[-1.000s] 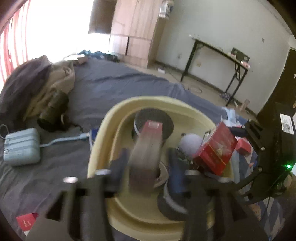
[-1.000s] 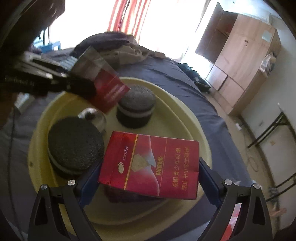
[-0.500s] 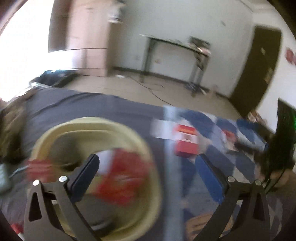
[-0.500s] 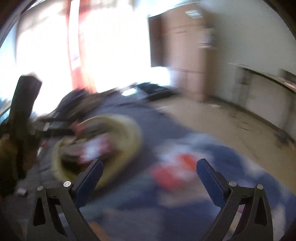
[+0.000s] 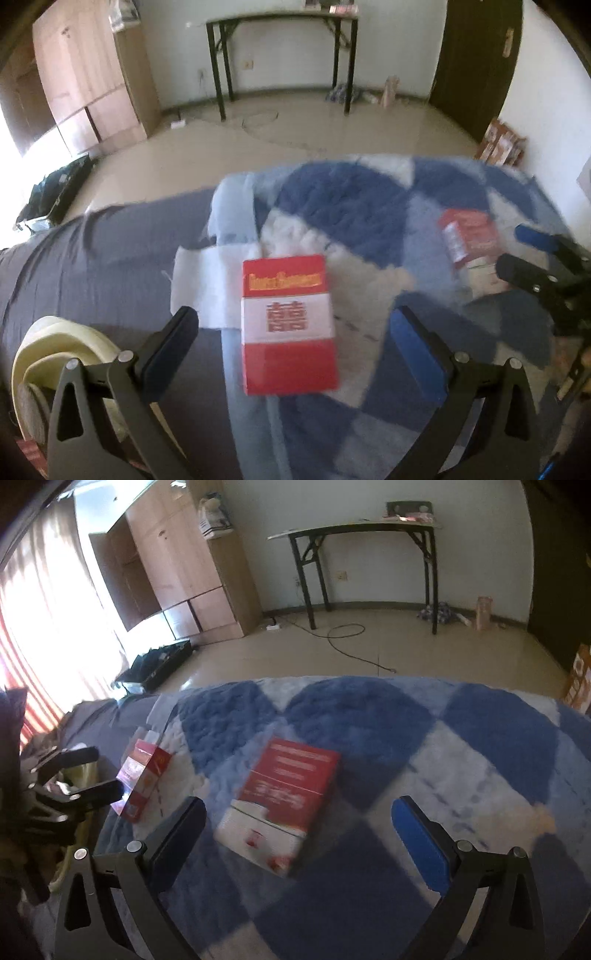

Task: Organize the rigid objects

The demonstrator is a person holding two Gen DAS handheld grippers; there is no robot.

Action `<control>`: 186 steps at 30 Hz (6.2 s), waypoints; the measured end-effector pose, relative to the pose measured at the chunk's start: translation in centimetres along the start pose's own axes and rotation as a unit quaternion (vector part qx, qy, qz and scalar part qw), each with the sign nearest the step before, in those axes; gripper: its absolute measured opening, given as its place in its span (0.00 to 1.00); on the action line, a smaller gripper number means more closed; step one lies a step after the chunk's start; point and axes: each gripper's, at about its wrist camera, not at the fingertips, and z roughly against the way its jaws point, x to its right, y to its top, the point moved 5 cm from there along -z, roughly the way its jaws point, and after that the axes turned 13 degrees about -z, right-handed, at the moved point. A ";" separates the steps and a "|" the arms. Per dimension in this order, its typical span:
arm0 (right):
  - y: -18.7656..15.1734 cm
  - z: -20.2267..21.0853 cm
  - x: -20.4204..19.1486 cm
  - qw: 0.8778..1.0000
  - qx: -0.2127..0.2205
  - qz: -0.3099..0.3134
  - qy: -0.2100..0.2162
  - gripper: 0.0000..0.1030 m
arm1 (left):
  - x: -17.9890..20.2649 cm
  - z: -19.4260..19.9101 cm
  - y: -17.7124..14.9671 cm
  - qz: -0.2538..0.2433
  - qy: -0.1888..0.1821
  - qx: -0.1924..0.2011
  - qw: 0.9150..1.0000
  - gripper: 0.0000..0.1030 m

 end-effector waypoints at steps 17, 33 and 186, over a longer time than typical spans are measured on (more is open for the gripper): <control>-2.0 -1.1 -9.7 0.981 0.003 0.155 0.113 0.55 | -3.0 18.0 -9.5 0.085 0.016 0.117 0.989 0.55; -7.9 -7.3 -34.6 0.908 -0.142 0.311 0.242 0.55 | -16.7 17.0 -22.1 0.225 0.093 0.045 0.969 0.55; -16.0 -10.5 -25.2 0.888 -0.094 0.421 0.159 1.00 | -1.3 10.1 -27.5 0.319 0.199 -0.020 0.926 1.00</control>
